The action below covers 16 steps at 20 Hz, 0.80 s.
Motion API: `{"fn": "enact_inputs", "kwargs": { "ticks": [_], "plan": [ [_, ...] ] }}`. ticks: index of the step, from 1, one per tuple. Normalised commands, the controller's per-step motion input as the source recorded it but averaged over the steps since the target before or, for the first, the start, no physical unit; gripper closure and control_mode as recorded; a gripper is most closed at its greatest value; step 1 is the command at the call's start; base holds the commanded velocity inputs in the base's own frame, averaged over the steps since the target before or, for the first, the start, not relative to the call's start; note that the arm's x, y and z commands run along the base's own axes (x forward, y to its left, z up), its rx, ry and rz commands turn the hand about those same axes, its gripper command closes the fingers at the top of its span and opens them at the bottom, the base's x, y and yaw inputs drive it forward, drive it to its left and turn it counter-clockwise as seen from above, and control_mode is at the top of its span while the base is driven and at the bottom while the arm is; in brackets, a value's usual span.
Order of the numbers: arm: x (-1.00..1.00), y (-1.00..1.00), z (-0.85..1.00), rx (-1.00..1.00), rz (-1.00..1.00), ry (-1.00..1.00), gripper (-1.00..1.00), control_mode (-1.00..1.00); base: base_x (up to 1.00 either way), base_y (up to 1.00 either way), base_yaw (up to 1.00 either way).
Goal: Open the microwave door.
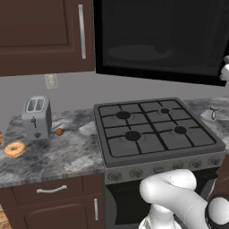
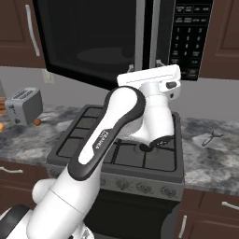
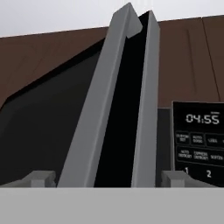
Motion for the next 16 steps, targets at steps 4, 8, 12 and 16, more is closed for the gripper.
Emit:
{"fn": "enact_inputs", "kwargs": {
  "ticks": [4, 8, 12, 16],
  "plan": [
    [-0.99, -0.68, 0.53, 0.03, 0.19, 0.0, -1.0, -1.0, 0.0, 0.0, 0.0],
    [-1.0, -0.79, 0.5, 0.06, 0.27, -0.01, -1.0, -1.0, 0.0, 0.0, 0.0],
    [-1.0, -0.74, 0.59, 0.11, 0.33, -0.04, -1.0, -1.0, 0.0, 0.0, 0.0],
    [-0.96, -0.71, 0.41, 0.1, 0.43, 0.0, -1.0, -1.0, 0.0, 0.0, 0.0]
  ]
}}
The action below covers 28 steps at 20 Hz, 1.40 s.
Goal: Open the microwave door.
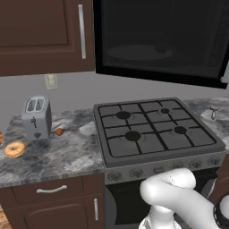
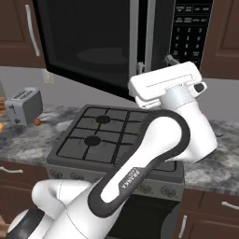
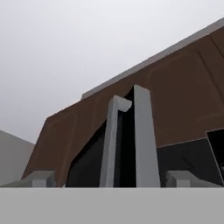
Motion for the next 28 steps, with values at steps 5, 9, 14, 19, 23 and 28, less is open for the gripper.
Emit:
{"fn": "enact_inputs", "kwargs": {
  "ticks": [5, 9, 14, 19, 23, 28],
  "plan": [
    [0.37, 0.09, -0.18, -0.11, 0.19, 0.06, -1.0, -1.0, 0.0, 0.0, 0.0],
    [0.71, 0.2, -0.34, -0.44, -0.08, -0.12, -1.0, -1.0, 0.0, 0.0, 0.0],
    [0.44, -0.02, -0.25, -0.46, -0.15, -0.29, -1.0, -1.0, 0.0, 0.0, 0.0],
    [0.59, -0.44, -0.05, -0.3, -0.09, -0.1, -1.0, -1.0, 0.0, 0.0, 0.0],
    [0.85, -0.12, -0.12, -0.24, -0.05, 0.0, -1.0, -1.0, 0.0, 0.0, 0.0],
    [0.27, 0.31, -0.01, -0.12, 0.02, 0.0, -1.0, -1.0, 0.0, 0.0, 0.0]
  ]
}}
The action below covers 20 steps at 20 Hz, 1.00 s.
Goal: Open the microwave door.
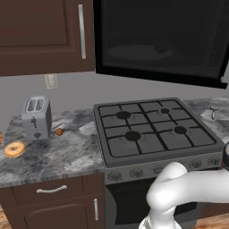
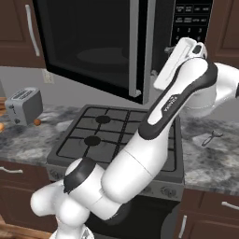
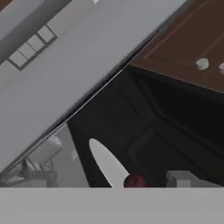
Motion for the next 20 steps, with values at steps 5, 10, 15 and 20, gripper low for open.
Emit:
{"fn": "enact_inputs", "kwargs": {
  "ticks": [5, 10, 15, 20],
  "plan": [
    [-0.11, 0.5, 0.0, 0.0, 0.22, -0.05, -1.0, -1.0, 0.0, 0.0, 0.0],
    [-0.21, 0.95, -0.08, 0.0, 0.37, -0.12, -1.0, -1.0, 0.0, 0.0, 0.0],
    [-0.64, 1.0, -0.06, -0.02, 0.37, -0.14, -1.0, -1.0, 0.0, 0.0, 0.0],
    [-0.74, 1.0, 0.0, -0.01, 0.36, -0.14, -1.0, -1.0, 0.0, 0.0, 0.0]
  ]
}}
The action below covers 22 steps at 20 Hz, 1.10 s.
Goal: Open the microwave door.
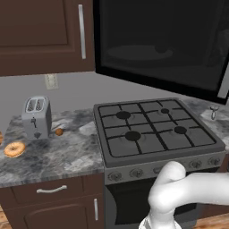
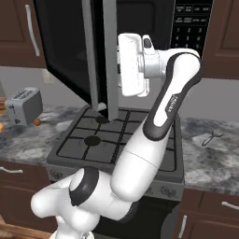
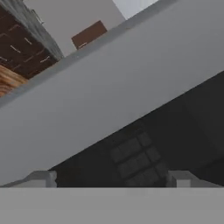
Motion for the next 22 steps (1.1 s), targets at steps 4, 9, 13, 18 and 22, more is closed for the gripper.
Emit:
{"fn": "enact_inputs", "kwargs": {
  "ticks": [4, 9, 13, 18, 22],
  "plan": [
    [-0.93, 1.0, -0.09, -0.04, 0.23, -0.25, -1.0, -1.0, 0.0, 0.0, 0.0],
    [-0.66, 1.0, -0.18, -0.05, 0.02, -0.29, -1.0, -1.0, 0.0, 0.0, 0.0],
    [-0.3, 1.0, -0.18, -0.04, 0.0, -0.26, -1.0, -1.0, 0.0, 0.0, 0.0],
    [0.15, 1.0, 0.0, 0.0, -0.11, -0.25, -1.0, -1.0, 0.0, 0.0, 0.0],
    [0.41, 1.0, 0.07, -0.01, -0.22, -0.23, -1.0, -1.0, 0.0, 0.0, 0.0]
  ]
}}
